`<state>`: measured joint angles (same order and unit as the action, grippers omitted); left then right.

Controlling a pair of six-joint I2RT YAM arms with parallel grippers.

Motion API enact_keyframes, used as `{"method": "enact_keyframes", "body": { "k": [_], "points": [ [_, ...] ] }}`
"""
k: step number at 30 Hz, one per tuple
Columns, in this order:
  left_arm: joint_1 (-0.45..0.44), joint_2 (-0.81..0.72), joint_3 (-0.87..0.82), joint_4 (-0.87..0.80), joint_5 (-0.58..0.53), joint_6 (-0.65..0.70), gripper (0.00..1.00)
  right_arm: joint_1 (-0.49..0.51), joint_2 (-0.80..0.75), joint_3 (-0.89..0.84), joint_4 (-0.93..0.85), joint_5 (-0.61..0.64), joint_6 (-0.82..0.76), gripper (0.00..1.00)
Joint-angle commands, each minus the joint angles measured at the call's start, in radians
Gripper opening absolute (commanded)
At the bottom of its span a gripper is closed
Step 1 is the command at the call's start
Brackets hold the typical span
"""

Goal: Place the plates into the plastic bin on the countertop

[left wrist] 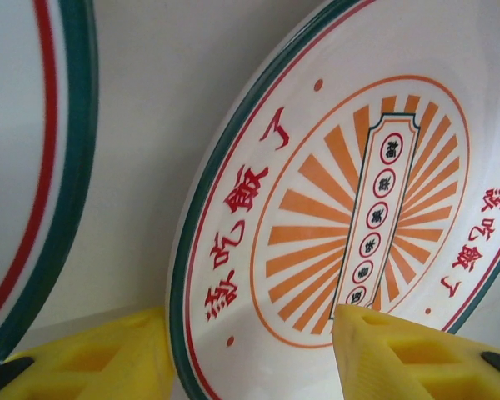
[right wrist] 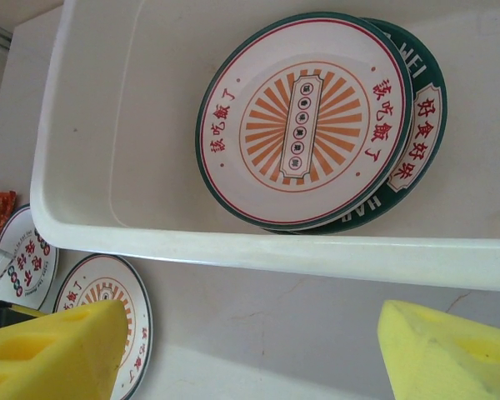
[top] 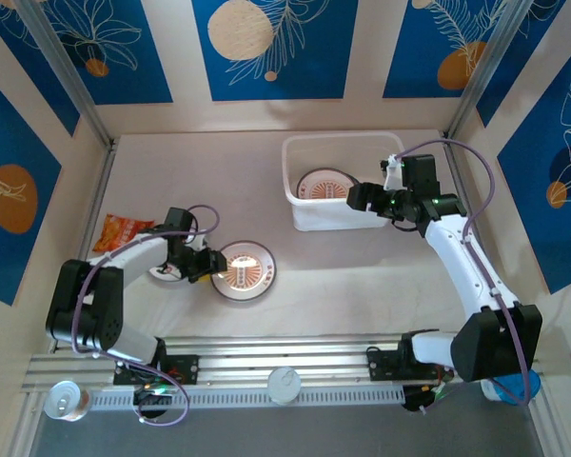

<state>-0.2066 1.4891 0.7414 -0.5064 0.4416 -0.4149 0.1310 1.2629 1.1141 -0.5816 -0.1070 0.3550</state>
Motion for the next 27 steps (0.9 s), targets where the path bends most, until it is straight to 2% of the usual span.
{"method": "enact_keyframes", "body": {
  "k": [1,8,12,18,27],
  "points": [
    [0.008,0.036,0.012,0.031,0.041,0.024,0.49,0.005,0.008,-0.011,0.019,0.001,0.012,0.79],
    [0.001,0.093,0.016,0.043,0.049,0.037,0.44,0.004,0.007,-0.013,0.027,0.000,0.019,0.79],
    [-0.001,0.100,0.020,0.048,0.064,0.031,0.37,0.004,0.012,-0.021,0.037,-0.002,0.027,0.79],
    [-0.009,0.049,0.016,0.047,0.088,0.015,0.24,0.005,0.014,-0.025,0.040,0.000,0.027,0.79],
    [-0.032,-0.037,0.022,0.041,0.124,-0.013,0.15,0.013,-0.005,-0.031,0.039,-0.038,0.033,0.79]
  ]
}}
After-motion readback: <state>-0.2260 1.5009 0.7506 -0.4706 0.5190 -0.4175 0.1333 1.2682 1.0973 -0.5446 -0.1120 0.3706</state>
